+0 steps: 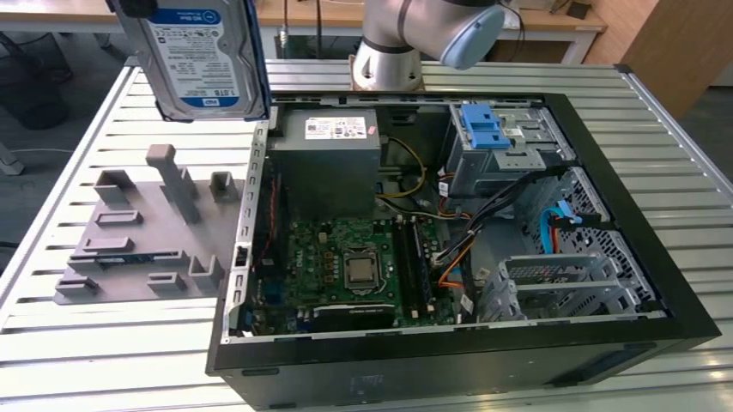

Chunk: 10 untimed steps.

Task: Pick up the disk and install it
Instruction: 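Pick up the disk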

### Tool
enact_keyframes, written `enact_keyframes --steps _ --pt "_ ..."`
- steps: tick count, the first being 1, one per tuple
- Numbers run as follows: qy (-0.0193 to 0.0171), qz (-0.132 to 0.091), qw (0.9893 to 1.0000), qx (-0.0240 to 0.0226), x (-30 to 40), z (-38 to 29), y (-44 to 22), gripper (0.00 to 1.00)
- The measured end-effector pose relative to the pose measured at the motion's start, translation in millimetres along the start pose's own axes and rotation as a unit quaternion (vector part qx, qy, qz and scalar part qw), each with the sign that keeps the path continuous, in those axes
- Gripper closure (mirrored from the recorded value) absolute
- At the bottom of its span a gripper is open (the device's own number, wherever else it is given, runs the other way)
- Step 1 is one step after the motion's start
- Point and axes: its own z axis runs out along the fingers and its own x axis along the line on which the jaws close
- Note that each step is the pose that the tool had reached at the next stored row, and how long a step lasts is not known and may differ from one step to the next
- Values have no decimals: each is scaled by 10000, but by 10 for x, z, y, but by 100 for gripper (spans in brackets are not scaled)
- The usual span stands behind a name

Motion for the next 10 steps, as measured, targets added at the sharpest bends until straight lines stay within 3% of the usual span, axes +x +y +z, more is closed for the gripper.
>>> enact_keyframes --steps 10 --pt "0 0 10000 0 1 -4 -193 64"
